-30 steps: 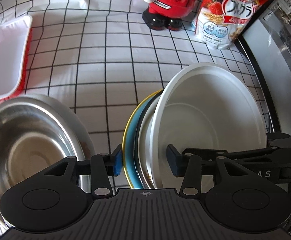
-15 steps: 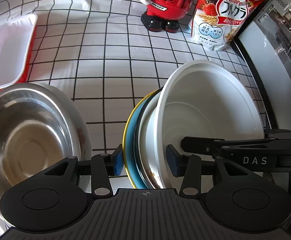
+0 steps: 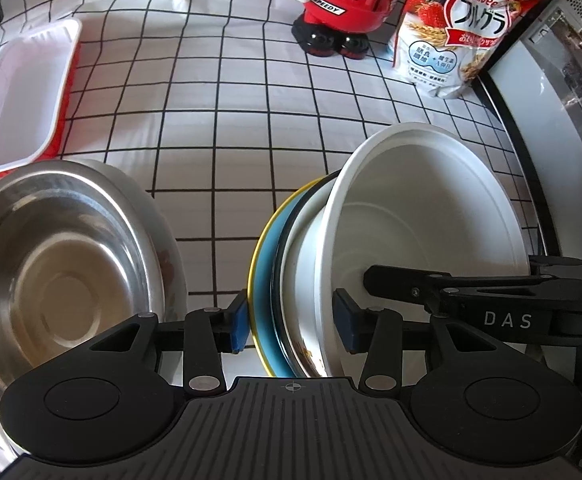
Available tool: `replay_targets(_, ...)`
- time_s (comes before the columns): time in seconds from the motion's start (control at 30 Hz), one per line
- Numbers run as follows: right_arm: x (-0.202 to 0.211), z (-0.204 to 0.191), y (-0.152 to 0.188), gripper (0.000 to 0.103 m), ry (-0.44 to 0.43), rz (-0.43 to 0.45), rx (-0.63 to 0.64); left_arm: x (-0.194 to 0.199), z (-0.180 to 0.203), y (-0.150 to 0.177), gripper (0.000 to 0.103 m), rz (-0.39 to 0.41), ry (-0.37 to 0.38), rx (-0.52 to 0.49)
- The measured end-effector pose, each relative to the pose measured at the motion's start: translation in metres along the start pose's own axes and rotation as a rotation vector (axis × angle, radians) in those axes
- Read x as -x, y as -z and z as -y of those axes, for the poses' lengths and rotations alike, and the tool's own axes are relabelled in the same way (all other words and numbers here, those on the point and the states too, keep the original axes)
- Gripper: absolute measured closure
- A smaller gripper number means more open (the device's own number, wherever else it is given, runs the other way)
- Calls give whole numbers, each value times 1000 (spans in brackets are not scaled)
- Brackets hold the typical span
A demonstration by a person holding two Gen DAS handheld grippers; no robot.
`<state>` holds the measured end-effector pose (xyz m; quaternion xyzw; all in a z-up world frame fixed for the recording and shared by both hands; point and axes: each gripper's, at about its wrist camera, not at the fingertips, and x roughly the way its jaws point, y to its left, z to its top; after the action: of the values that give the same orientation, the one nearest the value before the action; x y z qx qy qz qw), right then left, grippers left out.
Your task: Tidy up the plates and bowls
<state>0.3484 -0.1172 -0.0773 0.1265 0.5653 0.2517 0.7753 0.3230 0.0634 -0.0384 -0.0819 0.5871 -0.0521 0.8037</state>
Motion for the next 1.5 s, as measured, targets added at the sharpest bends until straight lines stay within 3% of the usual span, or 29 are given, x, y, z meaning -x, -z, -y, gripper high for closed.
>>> replay_targets(0.53, -3, 2, 2, 44, -17, -2, -5, 5, 5, -2, 60, 2, -54, -23)
replay_targets(1.5, -4, 6, 3, 44, -35, 6, -3, 4, 5, -3, 60, -3, -63, -31)
